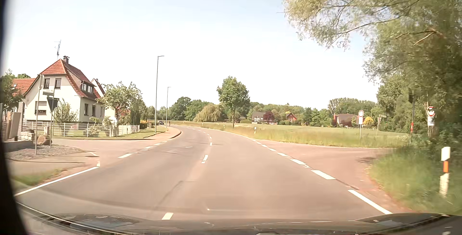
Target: Follow the waypoints while adhering to traffic rules and regulations
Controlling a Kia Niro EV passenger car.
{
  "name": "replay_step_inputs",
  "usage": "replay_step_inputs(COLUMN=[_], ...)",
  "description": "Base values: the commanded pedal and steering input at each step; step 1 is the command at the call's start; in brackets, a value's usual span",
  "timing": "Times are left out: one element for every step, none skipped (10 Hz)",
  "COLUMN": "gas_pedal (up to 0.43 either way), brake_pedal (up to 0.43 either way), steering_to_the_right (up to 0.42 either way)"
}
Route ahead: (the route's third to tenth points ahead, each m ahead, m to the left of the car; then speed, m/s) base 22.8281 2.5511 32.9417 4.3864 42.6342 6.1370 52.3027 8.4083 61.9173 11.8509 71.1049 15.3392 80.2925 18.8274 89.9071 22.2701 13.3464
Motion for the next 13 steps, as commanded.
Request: replay_step_inputs(gas_pedal=[0.169,0.169,0.169,0.169,0.169,0.169,0.169,0.169,0.169,0.169,0.169,0.169,0.169], brake_pedal=[0.000,0.000,0.000,0.000,0.000,0.000,0.000,0.000,0.000,0.000,0.000,0.000,0.000], steering_to_the_right=[-0.020,-0.020,-0.020,-0.020,-0.020,-0.020,-0.019,-0.019,-0.019,-0.019,-0.019,-0.018,-0.018])
